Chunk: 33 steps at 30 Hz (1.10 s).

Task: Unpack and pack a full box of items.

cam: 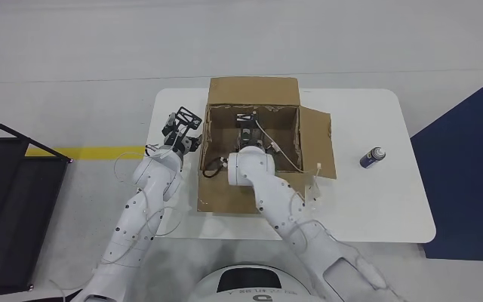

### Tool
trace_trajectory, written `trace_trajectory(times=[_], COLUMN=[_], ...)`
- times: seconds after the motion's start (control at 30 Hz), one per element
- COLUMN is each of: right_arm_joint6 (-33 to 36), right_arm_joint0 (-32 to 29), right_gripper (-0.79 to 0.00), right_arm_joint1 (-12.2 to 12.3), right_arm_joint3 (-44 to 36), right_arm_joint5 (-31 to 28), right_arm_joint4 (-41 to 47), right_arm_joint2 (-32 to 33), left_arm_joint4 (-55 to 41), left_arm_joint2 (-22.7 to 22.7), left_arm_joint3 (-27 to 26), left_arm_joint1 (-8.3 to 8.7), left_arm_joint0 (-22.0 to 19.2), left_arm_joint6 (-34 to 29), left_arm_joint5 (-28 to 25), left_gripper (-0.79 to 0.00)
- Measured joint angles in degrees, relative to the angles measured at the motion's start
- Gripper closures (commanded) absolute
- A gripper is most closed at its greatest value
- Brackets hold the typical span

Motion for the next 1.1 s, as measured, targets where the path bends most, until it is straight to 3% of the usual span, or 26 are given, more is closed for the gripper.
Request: trace_trajectory(times=[0.17,0.4,0.47,0.5,0.6,0.67,0.83,0.97,1.03,1.1], right_arm_joint6=[0.3,-1.6,-4.2,-6.2,-12.1,-16.4,-24.7,-27.4,-26.0,-24.5], right_arm_joint0=[-2.5,-16.0,-20.7,-24.0,-31.4,-34.4,-39.2,-34.0,-29.8,-26.5], right_gripper=[-0.363,-0.388,-0.548,-0.570,-0.730,-0.785,-0.785,-0.776,-0.690,-0.702], right_arm_joint1=[-1.1,0.1,0.5,0.8,1.2,1.2,1.3,1.7,2.0,2.4], right_arm_joint3=[-6.1,-34.6,-42.3,-47.2,-56.3,-57.1,-55.0,-45.1,-39.8,-34.8], right_arm_joint5=[-0.3,-1.2,-0.8,0.3,2.6,2.9,4.3,8.5,8.2,7.5], right_arm_joint4=[-1.3,-0.6,0.3,1.8,7.2,11.9,21.8,20.3,19.6,21.1], right_arm_joint2=[1.5,7.9,11.5,14.5,23.0,28.0,41.4,47.4,49.0,51.0], left_arm_joint4=[0.0,0.0,0.0,0.0,0.0,0.0,0.0,0.0,0.0,0.0], left_arm_joint2=[0.0,0.0,0.0,0.0,0.0,0.0,0.0,0.0,0.0,0.0], left_arm_joint3=[0.0,0.0,0.0,0.0,0.0,0.0,0.0,0.0,0.0,0.0], left_arm_joint1=[0.00,0.00,0.00,0.00,0.00,0.00,0.00,0.00,0.00,0.00], left_arm_joint0=[0.0,0.0,0.0,0.0,0.0,0.0,0.0,0.0,0.0,0.0], left_arm_joint6=[0.0,0.0,0.0,0.0,0.0,0.0,0.0,0.0,0.0,0.0], left_arm_joint5=[0.0,0.0,0.0,0.0,0.0,0.0,0.0,0.0,0.0,0.0], left_gripper=[-0.785,-0.785,-0.785,-0.785,-0.785,-0.785,-0.785,-0.785,-0.785,-0.785])
